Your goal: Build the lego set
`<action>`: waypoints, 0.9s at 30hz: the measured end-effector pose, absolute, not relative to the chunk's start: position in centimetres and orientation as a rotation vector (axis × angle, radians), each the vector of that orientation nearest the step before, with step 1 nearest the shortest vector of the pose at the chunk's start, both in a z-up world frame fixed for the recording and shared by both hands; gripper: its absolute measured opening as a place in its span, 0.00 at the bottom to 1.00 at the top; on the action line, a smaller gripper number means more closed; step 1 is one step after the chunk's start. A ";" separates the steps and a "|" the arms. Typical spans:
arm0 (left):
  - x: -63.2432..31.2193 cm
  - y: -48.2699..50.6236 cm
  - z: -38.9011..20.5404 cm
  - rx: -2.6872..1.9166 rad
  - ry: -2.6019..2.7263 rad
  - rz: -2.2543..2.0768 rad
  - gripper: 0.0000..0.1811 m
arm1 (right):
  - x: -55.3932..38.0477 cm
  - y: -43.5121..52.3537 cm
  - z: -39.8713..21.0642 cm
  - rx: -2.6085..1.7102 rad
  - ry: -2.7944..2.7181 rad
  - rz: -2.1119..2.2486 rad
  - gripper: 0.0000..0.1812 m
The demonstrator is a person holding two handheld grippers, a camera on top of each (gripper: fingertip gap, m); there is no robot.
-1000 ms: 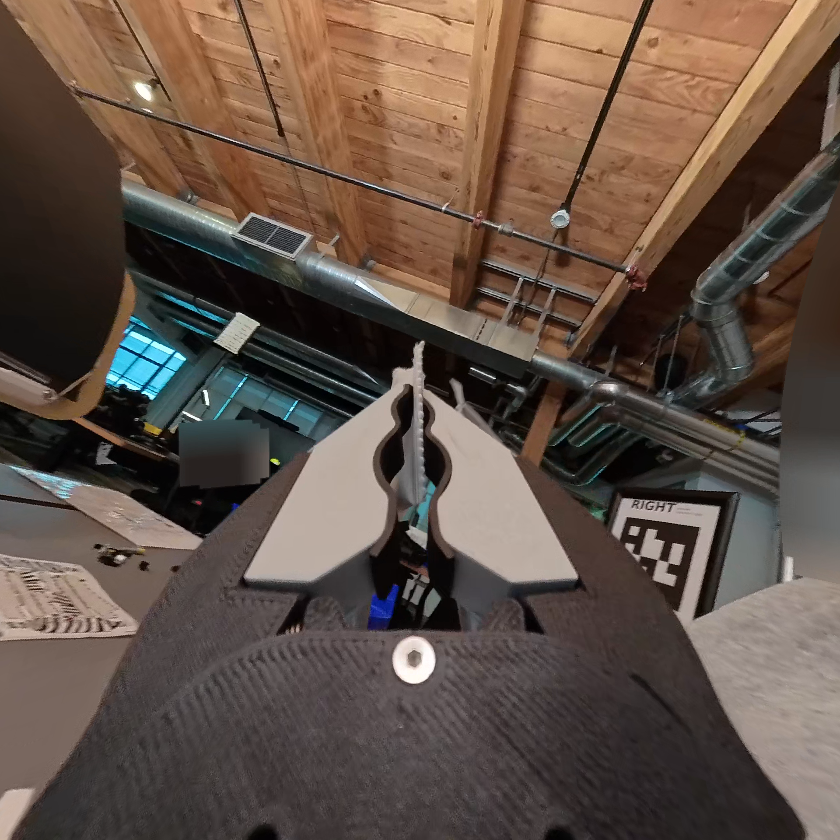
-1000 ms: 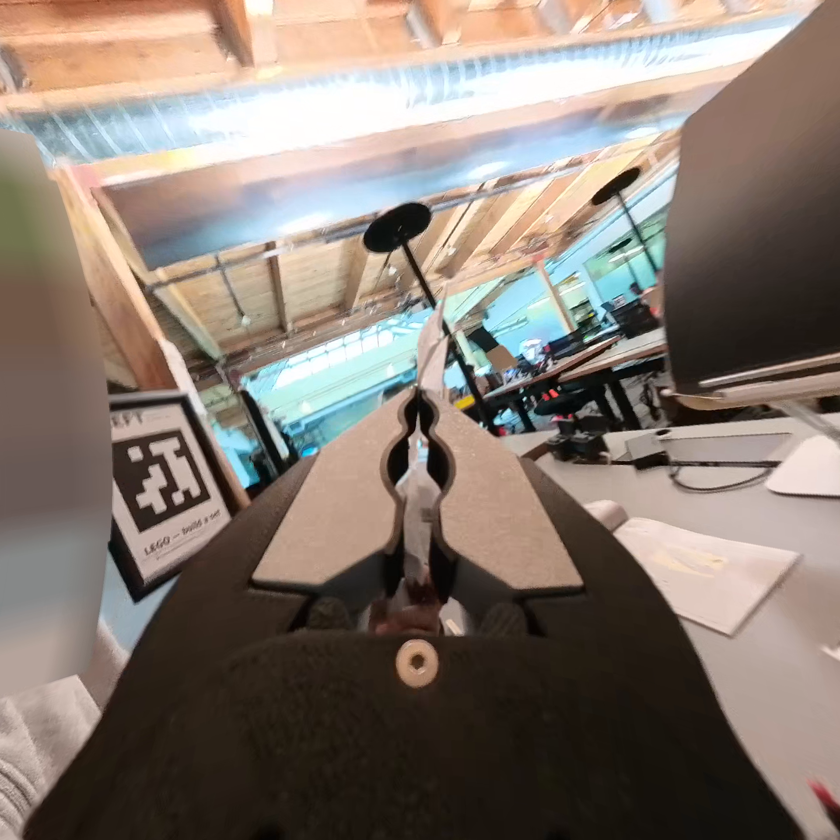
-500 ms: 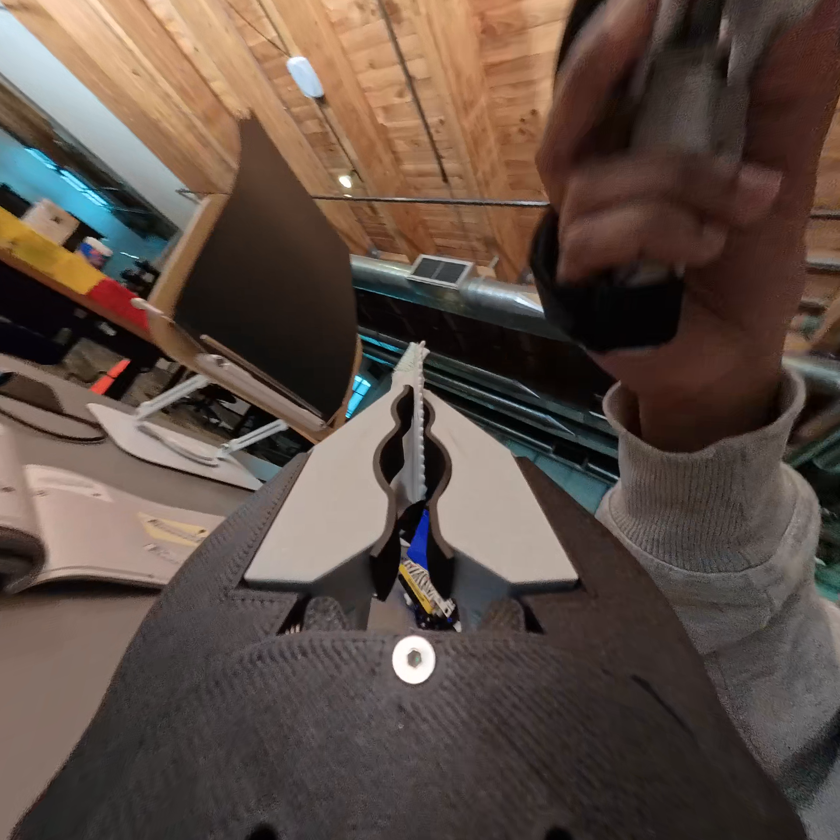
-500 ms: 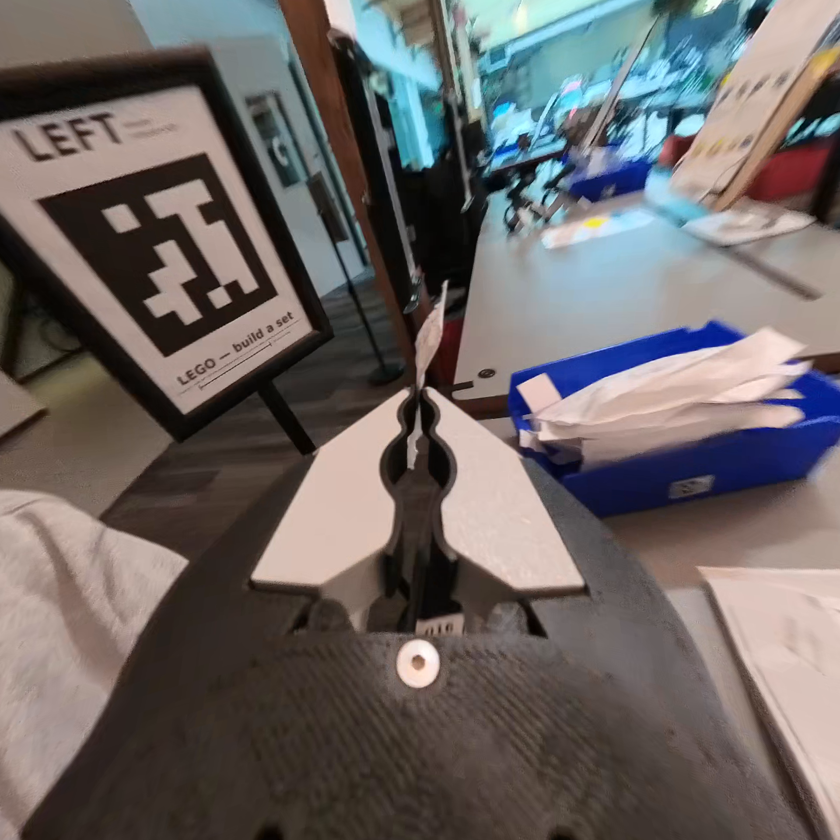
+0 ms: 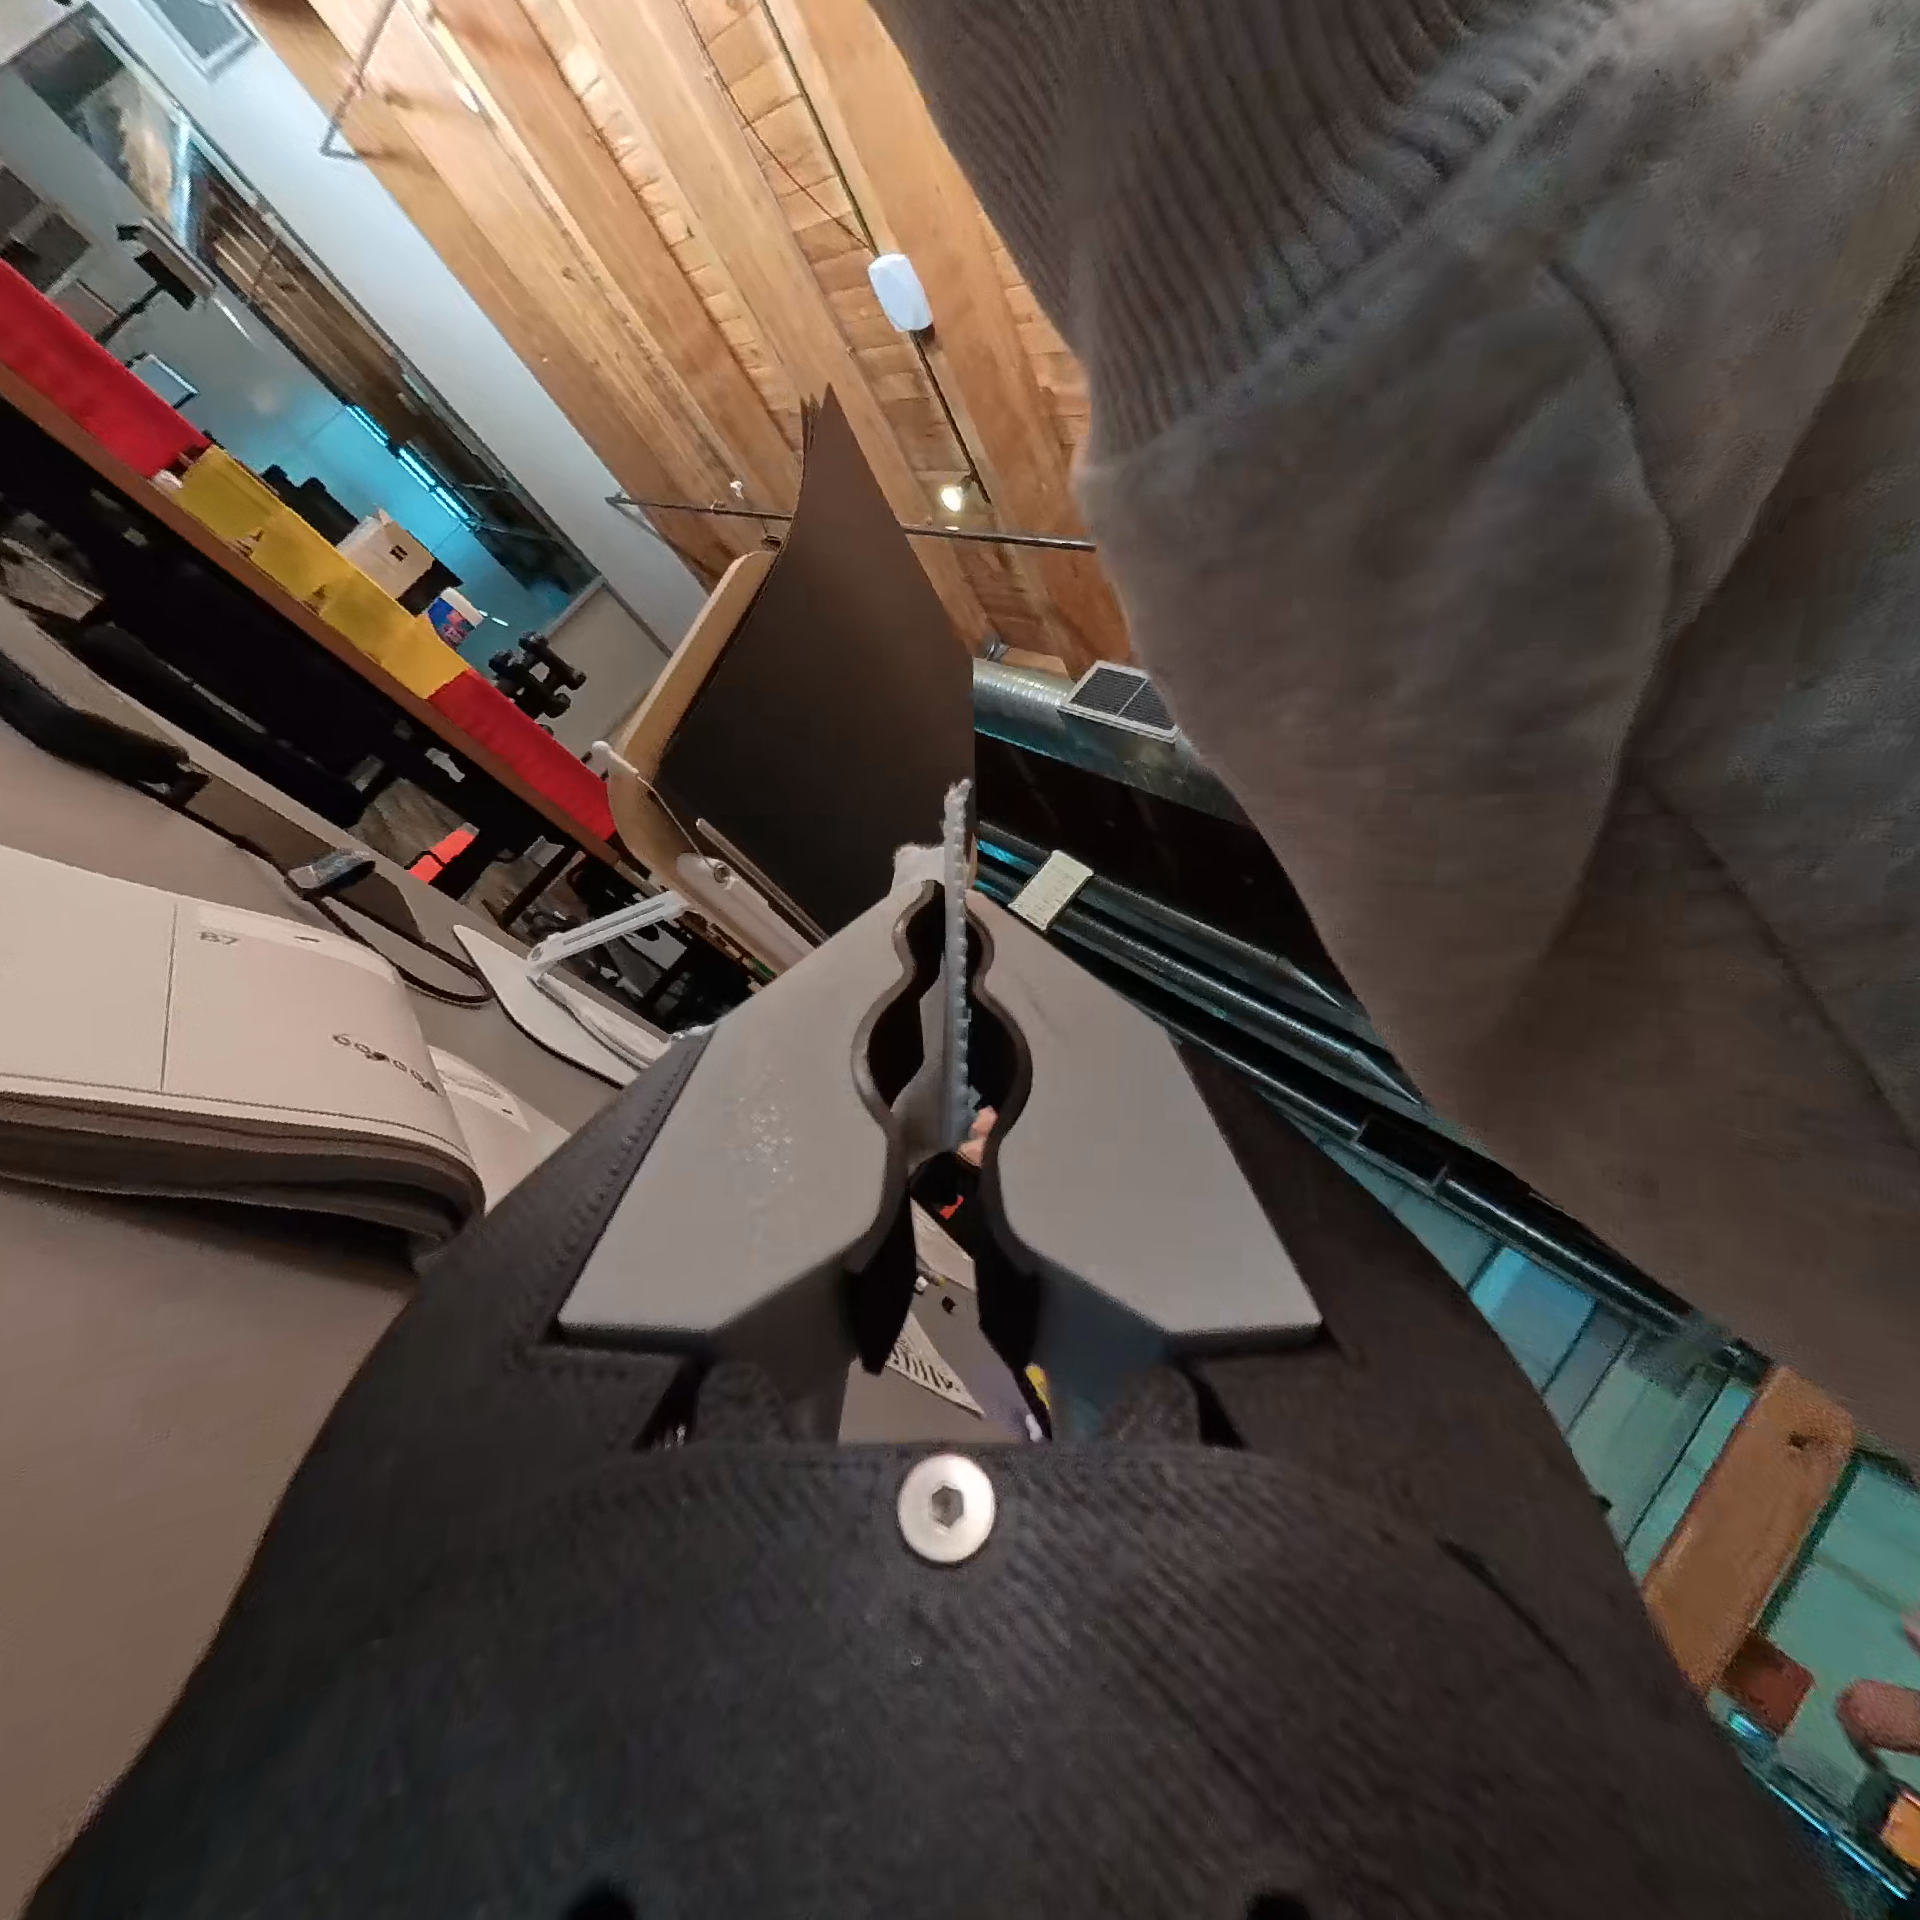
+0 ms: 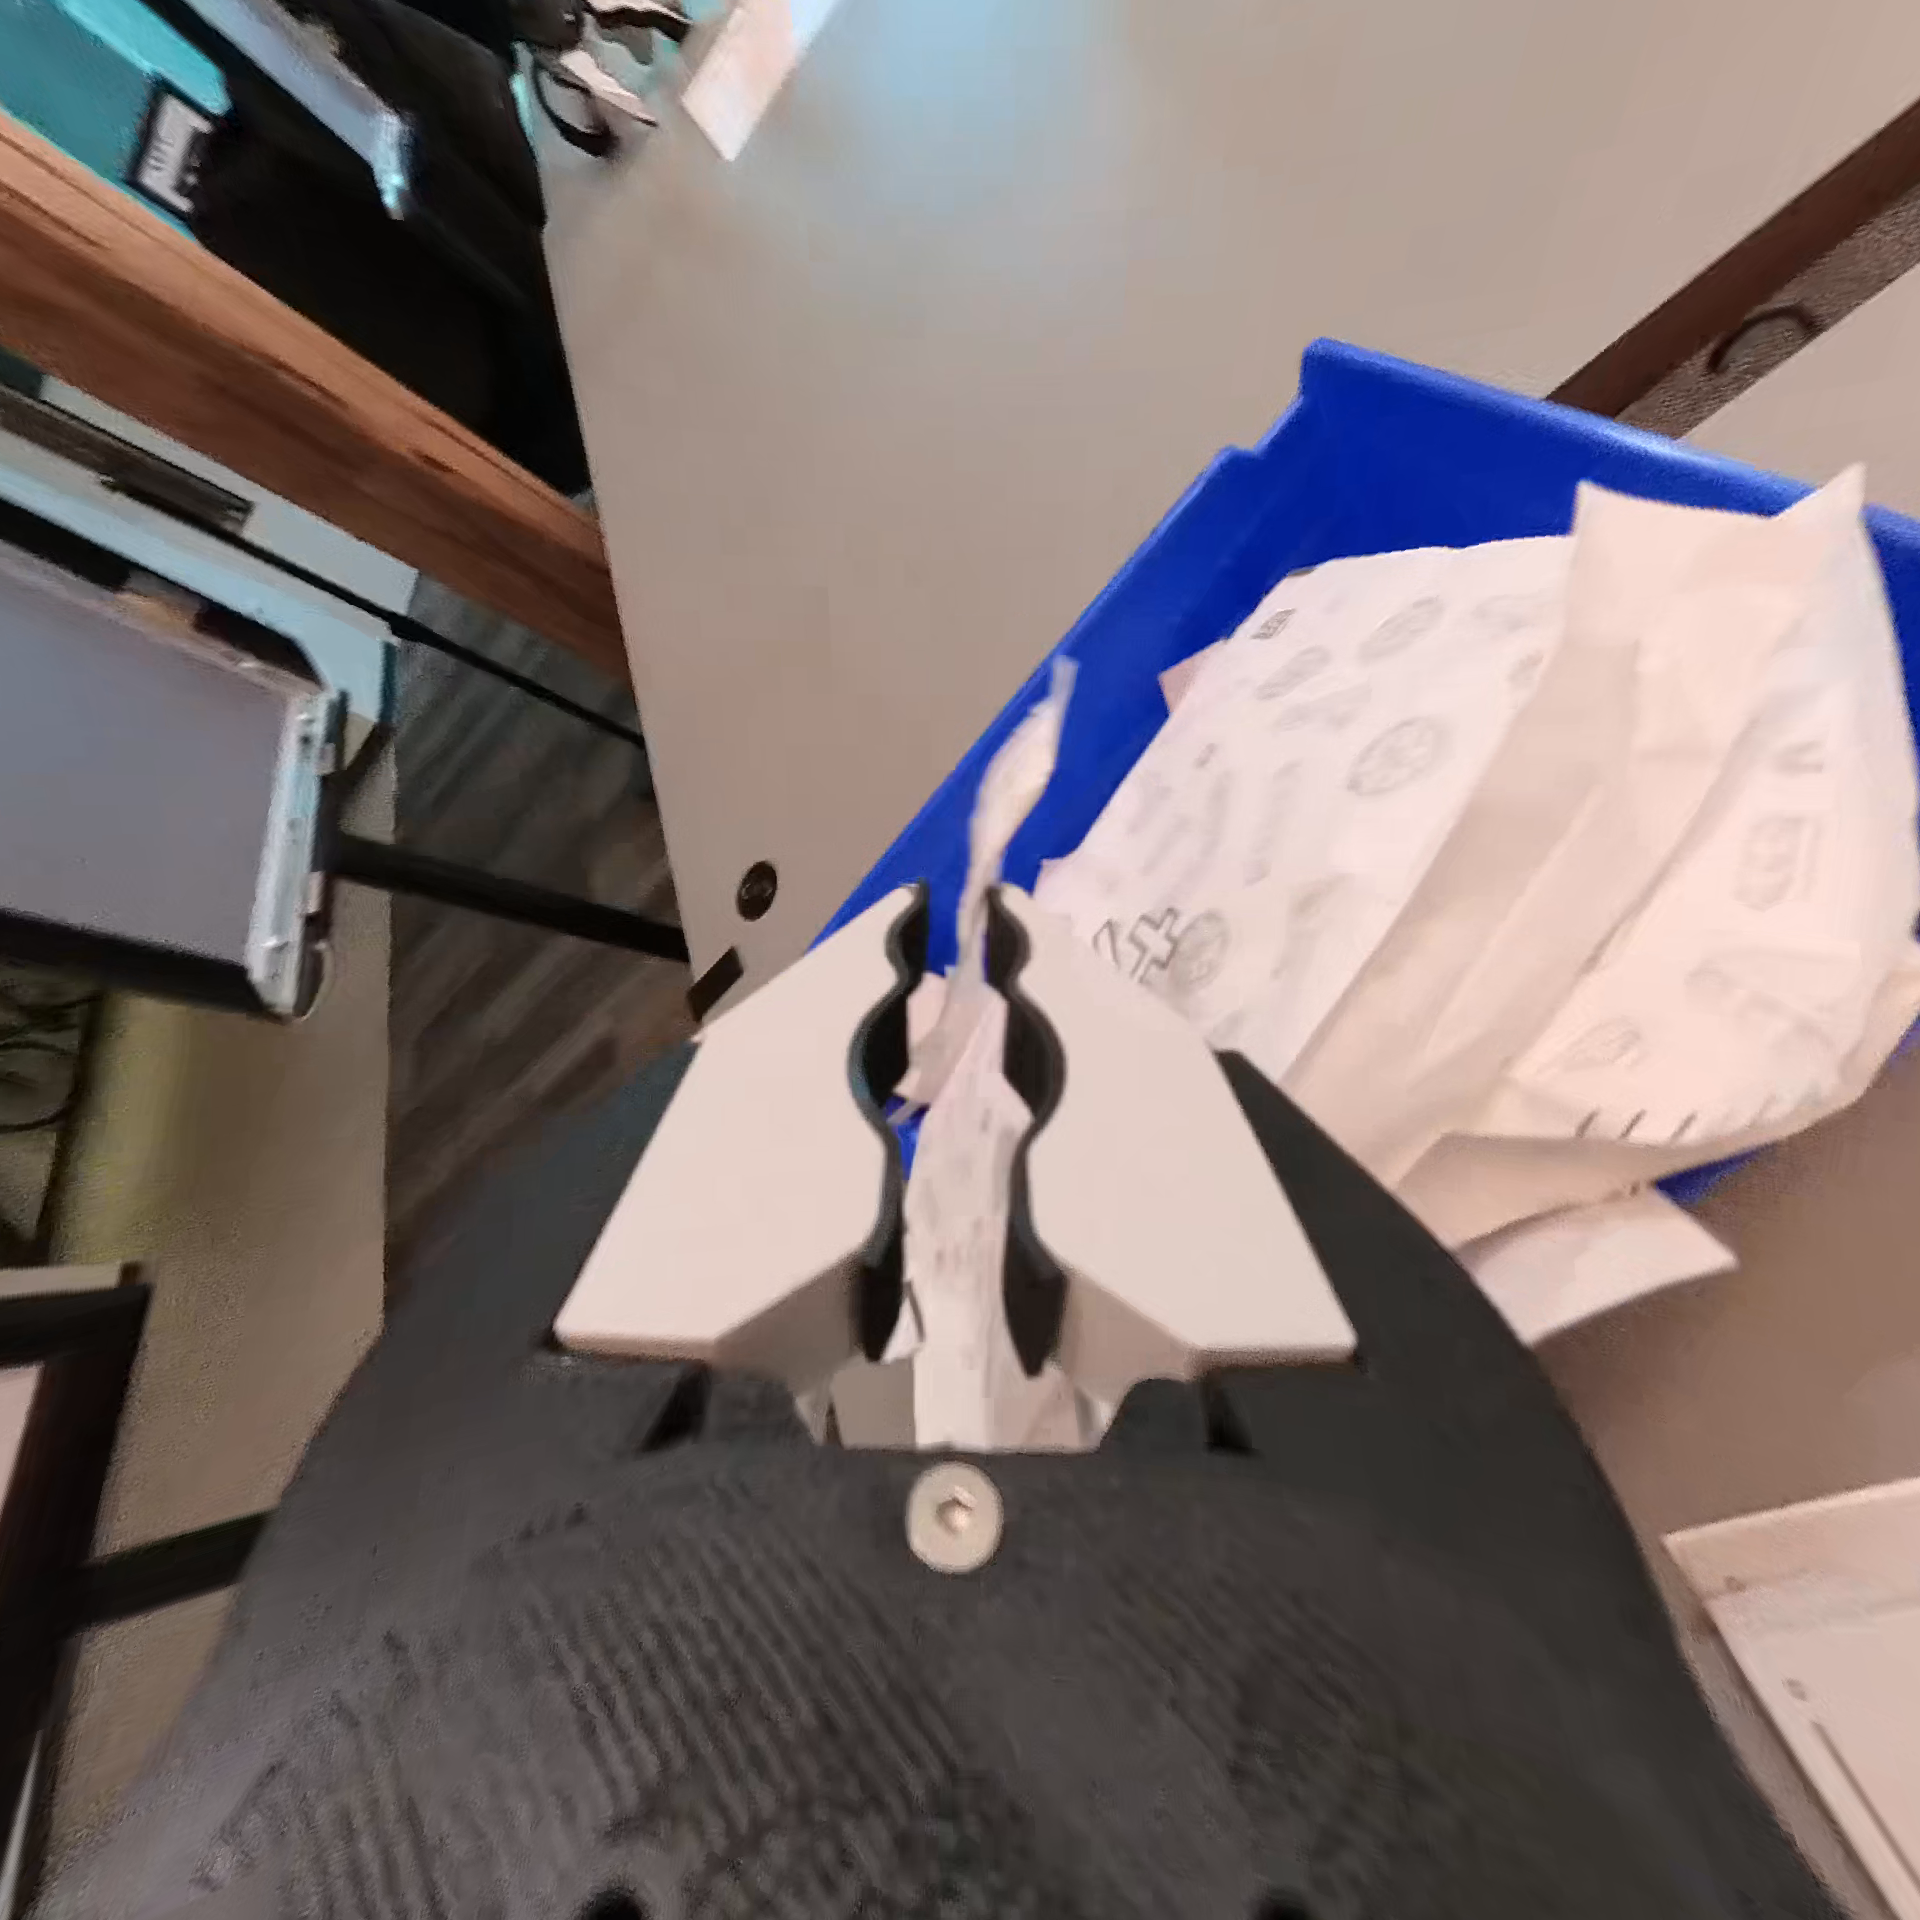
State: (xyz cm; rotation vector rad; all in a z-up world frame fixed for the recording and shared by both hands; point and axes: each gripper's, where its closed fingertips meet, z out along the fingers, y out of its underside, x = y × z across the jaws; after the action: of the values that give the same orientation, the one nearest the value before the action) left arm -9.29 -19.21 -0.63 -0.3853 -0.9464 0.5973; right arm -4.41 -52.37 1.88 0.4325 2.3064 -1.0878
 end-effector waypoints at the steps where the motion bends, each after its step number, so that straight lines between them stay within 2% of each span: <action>1: -9.3 -19.1 -0.7 -0.389 -0.945 0.590 0.00 | -4.3 -52.9 1.7 0.429 2.297 -1.082 0.09; 4: -9.4 -18.9 -0.5 -0.408 -0.938 0.596 0.00 | -3.5 -52.9 1.9 0.389 2.250 -1.019 0.20; 6: -9.5 -18.7 -0.4 -0.425 -0.932 0.605 0.00 | -3.4 -52.3 2.8 0.349 2.244 -1.044 0.12; 7: -9.5 -18.7 -0.3 -0.431 -0.929 0.608 0.00 | -3.4 -51.8 3.4 0.321 2.250 -1.056 0.13; 11: -9.4 -18.8 -0.4 -0.428 -0.931 0.606 0.00 | -3.0 -48.0 7.5 0.169 2.242 -1.157 0.19; 15: -9.4 -19.5 -0.4 -0.421 -0.930 0.594 0.00 | -1.7 -40.0 11.2 -0.077 2.286 -1.318 0.27; 21: -9.4 -19.7 -0.1 -0.406 -0.841 0.454 0.00 | -7.0 -24.8 9.6 -0.243 2.687 -1.729 0.34; 25: -9.5 -17.8 0.4 -0.497 -0.810 0.457 0.00 | -8.9 -15.3 7.1 -0.002 2.647 -2.105 0.37; 27: -9.2 -16.6 1.2 -0.526 -0.769 0.473 0.00 | -9.3 -12.1 4.7 0.172 2.625 -2.200 0.43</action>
State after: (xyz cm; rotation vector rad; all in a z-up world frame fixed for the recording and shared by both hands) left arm -9.18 -16.62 1.24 -0.5261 -0.7687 0.4726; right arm -9.34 -12.06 4.71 0.1723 2.6251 -2.1999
